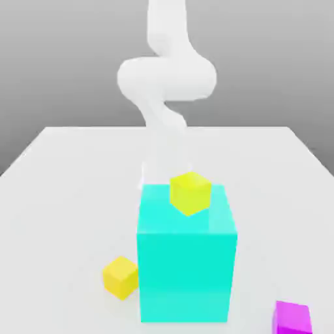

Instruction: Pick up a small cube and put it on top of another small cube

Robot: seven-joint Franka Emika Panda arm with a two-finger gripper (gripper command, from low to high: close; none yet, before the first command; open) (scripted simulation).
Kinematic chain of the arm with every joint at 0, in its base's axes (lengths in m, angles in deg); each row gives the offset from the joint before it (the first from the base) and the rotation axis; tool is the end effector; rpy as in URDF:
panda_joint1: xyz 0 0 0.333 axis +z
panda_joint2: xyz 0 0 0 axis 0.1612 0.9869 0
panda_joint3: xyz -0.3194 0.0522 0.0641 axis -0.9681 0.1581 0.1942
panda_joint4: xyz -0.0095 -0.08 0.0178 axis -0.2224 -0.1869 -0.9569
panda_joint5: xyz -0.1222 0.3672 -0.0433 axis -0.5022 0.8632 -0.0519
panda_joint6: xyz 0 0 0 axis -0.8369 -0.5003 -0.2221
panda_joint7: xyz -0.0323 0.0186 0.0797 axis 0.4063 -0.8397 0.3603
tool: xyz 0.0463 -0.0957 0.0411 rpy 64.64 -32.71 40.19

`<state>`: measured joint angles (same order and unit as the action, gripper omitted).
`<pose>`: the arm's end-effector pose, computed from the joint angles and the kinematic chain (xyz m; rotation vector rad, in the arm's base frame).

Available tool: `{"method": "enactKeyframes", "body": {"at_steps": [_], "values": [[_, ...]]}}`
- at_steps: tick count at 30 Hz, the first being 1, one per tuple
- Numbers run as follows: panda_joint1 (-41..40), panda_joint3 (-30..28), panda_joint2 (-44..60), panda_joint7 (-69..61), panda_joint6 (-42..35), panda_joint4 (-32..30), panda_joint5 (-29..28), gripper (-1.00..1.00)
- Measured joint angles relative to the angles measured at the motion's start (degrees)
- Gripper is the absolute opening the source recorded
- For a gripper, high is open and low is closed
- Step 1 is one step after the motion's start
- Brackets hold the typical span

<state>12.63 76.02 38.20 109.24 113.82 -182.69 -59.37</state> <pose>0.3701 0.0108 0.6962 -2.5230 0.8993 -0.9534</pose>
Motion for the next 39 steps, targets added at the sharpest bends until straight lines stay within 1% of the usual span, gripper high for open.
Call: {"method": "enactKeyframes", "body": {"at_steps": [9, 15, 20, 26, 34, 37, 38, 39], "values": [[10.7, -3.2, 19.1, -18.5, 2.4, 4.8, 4.8, 0.0], [15.0, -2.5, 31.6, -30.5, 4.0, 7.9, 7.8, 0.0], [18.5, -0.6, 41.9, -39.2, 5.5, 10.4, 8.4, 0.0], [20.9, 1.7, 53.9, -47.6, 7.6, 13.4, 6.0, 0.0], [25.4, 3.8, 69.4, -55.5, 10.5, 17.3, -2.3, 0.0], [26.3, 3.5, 75.6, -56.1, 14.4, 18.7, -3.5, 0.0], [26.4, 3.4, 77.6, -56.1, 15.9, 19.2, -3.6, -1.0], [26.4, 3.4, 77.6, -56.1, 15.9, 19.2, -3.6, -1.0]]}}
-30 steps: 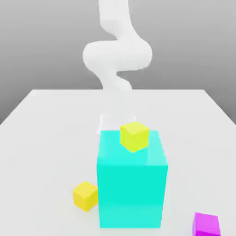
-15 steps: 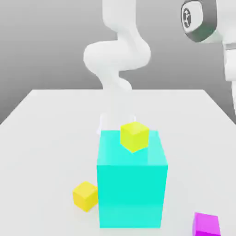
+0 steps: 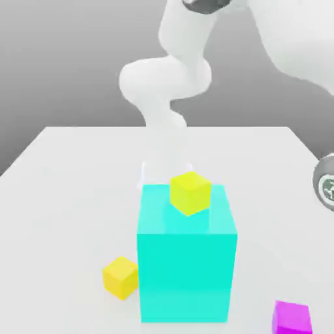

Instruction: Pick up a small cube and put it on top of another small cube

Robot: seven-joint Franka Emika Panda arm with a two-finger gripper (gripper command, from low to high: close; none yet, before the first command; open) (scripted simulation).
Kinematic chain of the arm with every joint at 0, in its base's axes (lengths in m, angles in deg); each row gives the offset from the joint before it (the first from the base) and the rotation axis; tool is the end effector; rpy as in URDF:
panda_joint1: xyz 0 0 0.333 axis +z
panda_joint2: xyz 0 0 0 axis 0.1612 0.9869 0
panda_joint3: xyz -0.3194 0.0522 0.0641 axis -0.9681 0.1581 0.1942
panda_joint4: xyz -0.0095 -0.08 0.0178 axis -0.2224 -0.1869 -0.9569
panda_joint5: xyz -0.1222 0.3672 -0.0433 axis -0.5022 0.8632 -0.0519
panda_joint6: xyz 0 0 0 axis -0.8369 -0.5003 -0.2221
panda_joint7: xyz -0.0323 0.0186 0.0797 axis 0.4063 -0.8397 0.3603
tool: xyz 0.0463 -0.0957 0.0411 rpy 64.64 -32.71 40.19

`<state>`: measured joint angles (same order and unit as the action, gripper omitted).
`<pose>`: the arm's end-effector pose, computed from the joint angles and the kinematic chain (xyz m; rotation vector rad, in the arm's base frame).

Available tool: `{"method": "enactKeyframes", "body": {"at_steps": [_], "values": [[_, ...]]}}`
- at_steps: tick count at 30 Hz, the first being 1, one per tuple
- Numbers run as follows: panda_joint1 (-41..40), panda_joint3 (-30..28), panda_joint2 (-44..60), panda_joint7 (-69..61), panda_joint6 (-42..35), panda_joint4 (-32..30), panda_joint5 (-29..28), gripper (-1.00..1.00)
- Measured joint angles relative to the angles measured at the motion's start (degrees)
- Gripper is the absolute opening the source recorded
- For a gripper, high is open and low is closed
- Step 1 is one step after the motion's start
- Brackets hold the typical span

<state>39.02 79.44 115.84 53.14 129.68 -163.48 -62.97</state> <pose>0.5288 0.3292 0.1525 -2.8608 -1.2972 -0.0018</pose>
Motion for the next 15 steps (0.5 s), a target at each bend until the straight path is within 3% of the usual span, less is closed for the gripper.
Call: {"method": "enactKeyframes", "body": {"at_steps": [5, 9, 15], "values": [[0.1, -0.1, 1.0, -0.1, 0.6, 0.2, 0.0, -1.0], [-0.1, 0.2, -4.5, -0.3, -3.7, -1.0, 0.3, -1.0], [-4.7, -0.6, -17.1, -8.9, -5.3, -11.7, 0.2, -1.0]]}}
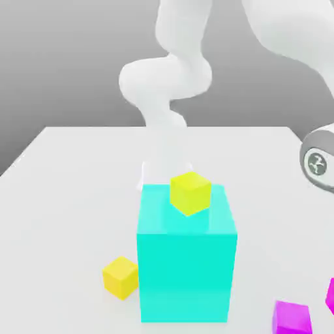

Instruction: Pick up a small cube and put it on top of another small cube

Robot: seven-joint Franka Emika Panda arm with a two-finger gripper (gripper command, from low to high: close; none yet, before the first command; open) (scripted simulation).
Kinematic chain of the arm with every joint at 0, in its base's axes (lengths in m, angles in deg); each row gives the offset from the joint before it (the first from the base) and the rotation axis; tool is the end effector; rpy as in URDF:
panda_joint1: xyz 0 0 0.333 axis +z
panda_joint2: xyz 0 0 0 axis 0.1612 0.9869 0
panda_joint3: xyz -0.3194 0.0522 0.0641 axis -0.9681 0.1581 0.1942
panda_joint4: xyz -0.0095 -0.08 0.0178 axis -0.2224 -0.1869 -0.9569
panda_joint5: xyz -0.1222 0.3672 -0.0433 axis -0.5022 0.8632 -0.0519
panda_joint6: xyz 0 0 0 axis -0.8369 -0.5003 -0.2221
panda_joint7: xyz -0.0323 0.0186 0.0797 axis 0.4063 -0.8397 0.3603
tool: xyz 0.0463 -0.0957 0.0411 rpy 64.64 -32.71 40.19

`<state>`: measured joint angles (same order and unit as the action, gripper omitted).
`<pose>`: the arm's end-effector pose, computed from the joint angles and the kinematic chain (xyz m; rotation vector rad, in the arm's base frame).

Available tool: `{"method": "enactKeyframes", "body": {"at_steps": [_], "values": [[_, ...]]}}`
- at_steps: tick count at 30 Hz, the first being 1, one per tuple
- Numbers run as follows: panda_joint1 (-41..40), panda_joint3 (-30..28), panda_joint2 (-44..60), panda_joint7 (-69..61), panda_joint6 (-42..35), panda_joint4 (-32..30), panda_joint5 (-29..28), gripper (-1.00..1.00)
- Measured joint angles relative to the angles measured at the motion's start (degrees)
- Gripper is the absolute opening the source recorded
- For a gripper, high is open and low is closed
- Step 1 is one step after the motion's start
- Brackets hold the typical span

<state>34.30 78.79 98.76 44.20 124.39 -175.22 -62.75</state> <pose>0.5131 0.2562 0.2471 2.8059 1.3806 0.0029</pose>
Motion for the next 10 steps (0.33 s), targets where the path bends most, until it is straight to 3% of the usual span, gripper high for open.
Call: {"method": "enactKeyframes", "body": {"at_steps": [3, 6, 7, 10], "values": [[-2.6, -0.2, -4.0, -5.3, 1.0, -5.1, 1.3, -1.0], [-3.0, -0.2, 0.4, -6.1, 6.1, -5.9, 1.3, -1.0], [-3.1, -0.2, 1.7, -6.1, 7.4, -5.9, 1.3, 1.0], [-3.1, -0.2, 1.7, -6.1, 7.4, -5.9, 1.3, 1.0]]}}
